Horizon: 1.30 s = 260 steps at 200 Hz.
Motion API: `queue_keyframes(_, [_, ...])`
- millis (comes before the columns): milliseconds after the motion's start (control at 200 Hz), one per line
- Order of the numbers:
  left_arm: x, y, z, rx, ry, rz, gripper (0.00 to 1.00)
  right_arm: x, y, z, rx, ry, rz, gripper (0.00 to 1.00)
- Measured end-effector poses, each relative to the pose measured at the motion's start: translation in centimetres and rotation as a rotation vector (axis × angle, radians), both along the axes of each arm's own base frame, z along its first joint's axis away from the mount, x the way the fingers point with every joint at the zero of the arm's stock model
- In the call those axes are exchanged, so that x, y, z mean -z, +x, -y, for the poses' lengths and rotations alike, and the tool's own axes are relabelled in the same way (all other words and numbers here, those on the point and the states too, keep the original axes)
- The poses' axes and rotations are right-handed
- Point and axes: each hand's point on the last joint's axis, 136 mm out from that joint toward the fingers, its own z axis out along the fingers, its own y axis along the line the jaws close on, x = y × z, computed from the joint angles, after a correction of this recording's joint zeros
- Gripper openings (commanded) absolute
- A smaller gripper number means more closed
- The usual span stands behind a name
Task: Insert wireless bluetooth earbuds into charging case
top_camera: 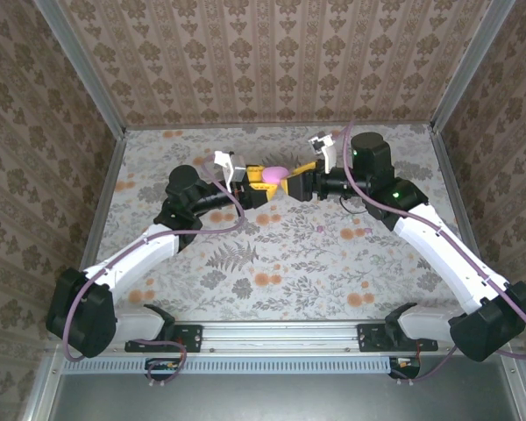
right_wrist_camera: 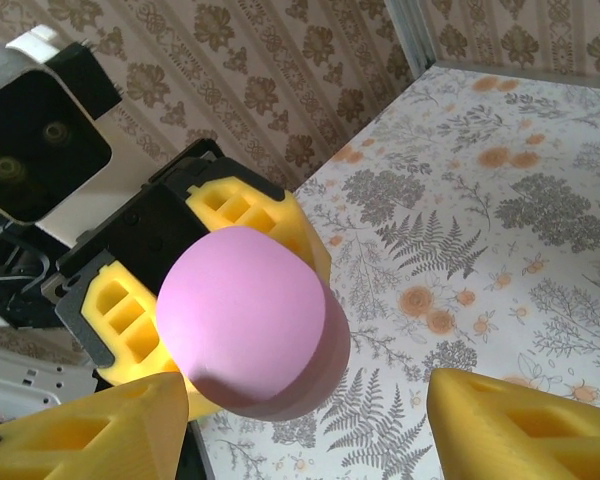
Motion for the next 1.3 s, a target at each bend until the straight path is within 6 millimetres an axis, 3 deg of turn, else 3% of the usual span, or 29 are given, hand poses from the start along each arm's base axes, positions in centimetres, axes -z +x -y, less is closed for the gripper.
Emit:
queue_keyframes(685, [0.4,0.0,0.1,0.002,0.011,-0.018,0.36,0.8,0.4,0.3,0.036,-0.025,0.001,0.61])
queue_keyframes(1005, [0.9,-0.6,0.2,0.035,0.027,-0.036,0.36,-1.4,1.9,0.8,0.119,0.028,0.035,0.62])
queue_keyframes(1300, [0.6,-1.2,0.4,0.062,0.021,-0.021,0.37,-1.0,2.7,1.4,0.18,0.028,-0.001,0.68])
